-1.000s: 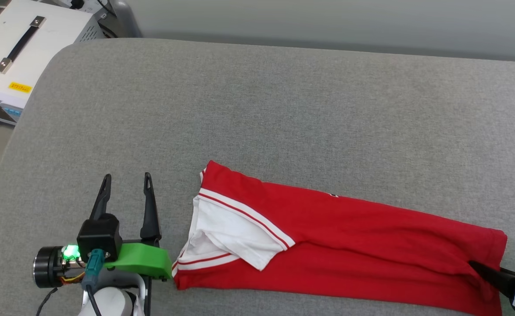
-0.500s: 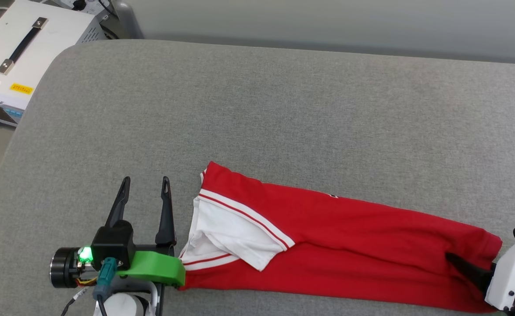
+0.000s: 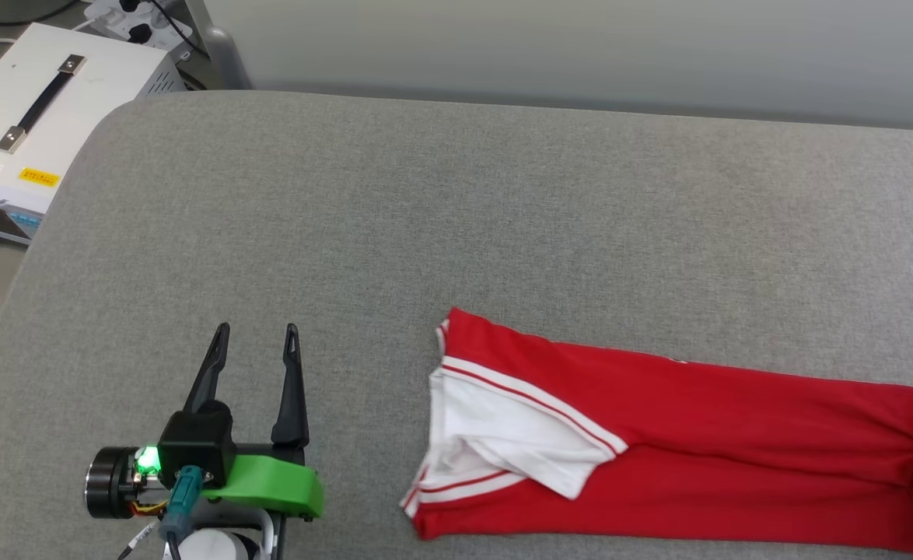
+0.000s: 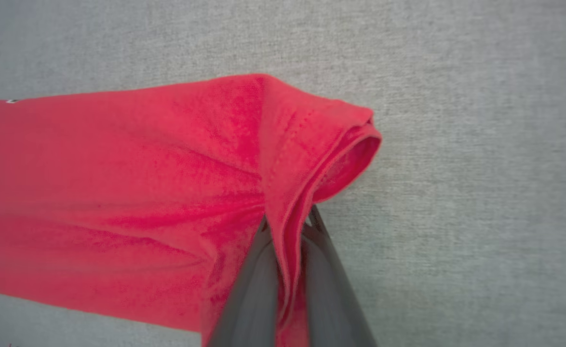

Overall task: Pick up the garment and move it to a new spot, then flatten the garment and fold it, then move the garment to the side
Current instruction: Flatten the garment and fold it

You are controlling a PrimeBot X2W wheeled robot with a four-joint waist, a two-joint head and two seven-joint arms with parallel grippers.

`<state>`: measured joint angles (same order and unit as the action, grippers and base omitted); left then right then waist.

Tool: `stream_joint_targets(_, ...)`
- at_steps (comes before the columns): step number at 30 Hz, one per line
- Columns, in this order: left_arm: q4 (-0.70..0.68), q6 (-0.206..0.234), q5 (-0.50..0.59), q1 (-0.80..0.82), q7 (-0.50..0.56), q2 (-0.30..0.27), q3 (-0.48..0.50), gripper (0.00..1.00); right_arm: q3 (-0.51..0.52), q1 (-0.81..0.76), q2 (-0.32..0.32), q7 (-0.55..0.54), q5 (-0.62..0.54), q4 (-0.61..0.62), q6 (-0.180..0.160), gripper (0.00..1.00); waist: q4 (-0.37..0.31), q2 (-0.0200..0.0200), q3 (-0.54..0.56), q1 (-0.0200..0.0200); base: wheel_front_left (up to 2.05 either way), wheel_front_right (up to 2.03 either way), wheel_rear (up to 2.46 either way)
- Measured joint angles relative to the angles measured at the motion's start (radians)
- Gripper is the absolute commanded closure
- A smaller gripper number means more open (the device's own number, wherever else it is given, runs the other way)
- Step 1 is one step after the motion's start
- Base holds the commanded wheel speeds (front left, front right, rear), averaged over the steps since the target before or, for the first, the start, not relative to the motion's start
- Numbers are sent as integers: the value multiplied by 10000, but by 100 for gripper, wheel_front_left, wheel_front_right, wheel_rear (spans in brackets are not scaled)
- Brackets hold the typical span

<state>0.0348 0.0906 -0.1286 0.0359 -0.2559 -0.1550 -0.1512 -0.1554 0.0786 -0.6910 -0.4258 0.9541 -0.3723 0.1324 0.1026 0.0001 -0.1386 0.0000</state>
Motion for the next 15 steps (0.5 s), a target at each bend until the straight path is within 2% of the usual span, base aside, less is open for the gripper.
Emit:
stream_joint_targets(4, 19, -176, 247, -52, 0, 44, 157, 0, 399, -160, -734, -13, -98, -489, 0, 100, -42, 0, 38, 0, 0, 0, 0)
stream_joint_targets(9, 67, -320, 384, -77, 0, 169, 291, 0, 541, -403, -911, -336, 35, -234, 0, 100, -39, 0, 90, 0, 0, 0, 0)
stream_joint_targets(10, 77, -341, 416, -93, 0, 192, 313, 0, 550, -471, -911, -382, 81, 10, -6, 100, -41, 0, 108, 0, 0, 0, 0)
stream_joint_targets(11, 130, -414, 487, -142, 0, 238, 372, 0, 629, -687, -857, -516, 326, 1047, -8, 100, -44, 0, 160, 0, 0, 0, 0)
stream_joint_targets(15, 194, -514, 554, -166, 0, 288, 443, 0, 612, -984, -686, -1122, 729, 2955, -8, 100, -22, 0, 172, 0, 0, 0, 0)
